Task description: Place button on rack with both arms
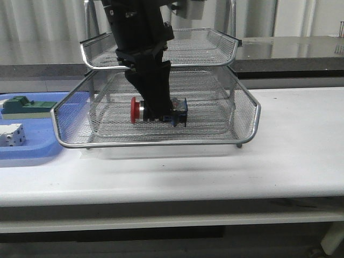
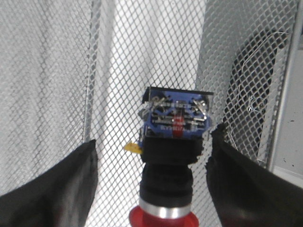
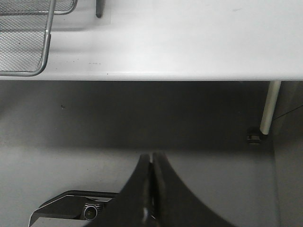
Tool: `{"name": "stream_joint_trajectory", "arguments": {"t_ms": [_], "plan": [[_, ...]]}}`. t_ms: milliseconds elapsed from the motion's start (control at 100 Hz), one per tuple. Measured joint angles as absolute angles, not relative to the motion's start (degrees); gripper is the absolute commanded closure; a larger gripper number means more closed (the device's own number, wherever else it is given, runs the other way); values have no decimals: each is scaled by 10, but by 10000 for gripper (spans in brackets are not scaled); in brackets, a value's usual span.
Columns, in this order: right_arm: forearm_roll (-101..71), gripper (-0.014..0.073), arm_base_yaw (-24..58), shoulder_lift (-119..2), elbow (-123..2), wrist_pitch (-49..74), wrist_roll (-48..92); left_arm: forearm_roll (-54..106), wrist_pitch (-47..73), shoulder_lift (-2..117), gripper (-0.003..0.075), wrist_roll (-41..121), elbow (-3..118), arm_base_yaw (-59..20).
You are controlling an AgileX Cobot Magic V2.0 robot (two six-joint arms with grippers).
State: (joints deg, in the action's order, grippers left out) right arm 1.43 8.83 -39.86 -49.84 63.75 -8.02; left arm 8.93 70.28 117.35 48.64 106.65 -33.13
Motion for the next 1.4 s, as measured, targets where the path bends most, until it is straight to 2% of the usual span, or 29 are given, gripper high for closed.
{"name": "stream_joint_trajectory", "arguments": {"t_ms": [530,880,1100,1400], "plan": [[14,662,88,-399,-498,637,-80,38,716,1032,248,363,1070,-329],[14,662,88,-399,-498,637,-80,78,718,920,248,309,1058,-206],[14,662,88,-399,-498,637,-80,115,675,841,248,308,968,-101],[14,662,88,-399,-498,637,-80,152,497,704,248,308,755,-12]]}}
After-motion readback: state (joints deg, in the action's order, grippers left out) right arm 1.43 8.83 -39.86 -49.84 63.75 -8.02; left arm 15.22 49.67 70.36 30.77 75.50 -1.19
